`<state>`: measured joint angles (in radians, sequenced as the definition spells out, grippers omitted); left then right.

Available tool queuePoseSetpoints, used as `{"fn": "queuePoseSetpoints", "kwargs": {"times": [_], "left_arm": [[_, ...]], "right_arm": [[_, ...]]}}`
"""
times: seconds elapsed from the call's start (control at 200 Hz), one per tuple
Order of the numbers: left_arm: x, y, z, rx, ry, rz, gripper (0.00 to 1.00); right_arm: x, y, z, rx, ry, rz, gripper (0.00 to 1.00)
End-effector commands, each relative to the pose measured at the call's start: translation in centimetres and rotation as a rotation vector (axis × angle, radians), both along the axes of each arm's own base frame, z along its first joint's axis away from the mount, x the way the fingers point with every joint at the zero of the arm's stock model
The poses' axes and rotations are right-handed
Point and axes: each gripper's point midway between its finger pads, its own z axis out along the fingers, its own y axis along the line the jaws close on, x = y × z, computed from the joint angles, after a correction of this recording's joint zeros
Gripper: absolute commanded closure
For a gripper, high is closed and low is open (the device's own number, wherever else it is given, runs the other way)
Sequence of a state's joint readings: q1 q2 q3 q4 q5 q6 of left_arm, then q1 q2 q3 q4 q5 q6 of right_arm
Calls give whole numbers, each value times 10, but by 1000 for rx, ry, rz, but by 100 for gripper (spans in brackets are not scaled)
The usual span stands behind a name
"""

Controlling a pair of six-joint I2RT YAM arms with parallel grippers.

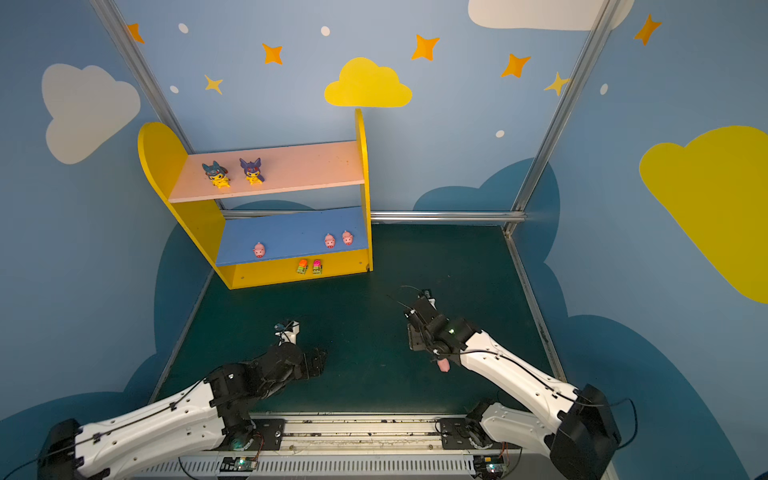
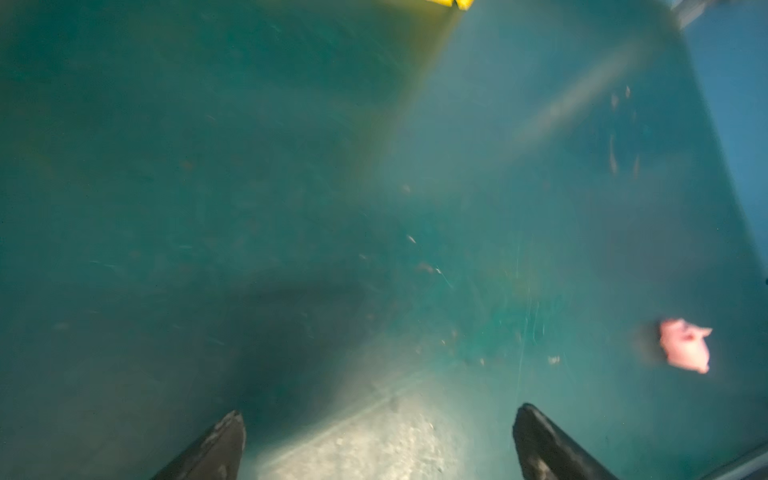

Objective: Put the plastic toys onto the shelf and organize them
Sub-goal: 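Withdraw the right gripper from the shelf toward the last pink pig on the table, then lower the right gripper onto the last pink pig and close it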

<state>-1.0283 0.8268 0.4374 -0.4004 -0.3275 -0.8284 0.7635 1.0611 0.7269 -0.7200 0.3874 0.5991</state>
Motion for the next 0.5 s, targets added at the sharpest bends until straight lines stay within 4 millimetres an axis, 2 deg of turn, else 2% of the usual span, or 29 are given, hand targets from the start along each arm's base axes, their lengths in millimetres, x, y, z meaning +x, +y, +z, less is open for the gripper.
{"fn": "queuePoseSetpoints", "kwargs": {"times": [0.0,0.15,0.305,0.496], "left_arm": [[7,-20,13,-32,-33,7,0],[5,-33,11,-9,-27,-23,0],[7,-32,11,7,-36,-21,0],[8,-23,9,28,-47,-2,0]], "right_arm": [[-10,-28,-19,6,23,-153,27],[-18,-43,-41,22,82,-227,22],[-22,-49,-55,61,116,-265,23],[-23,-48,-61,114,159,-289,23]]}}
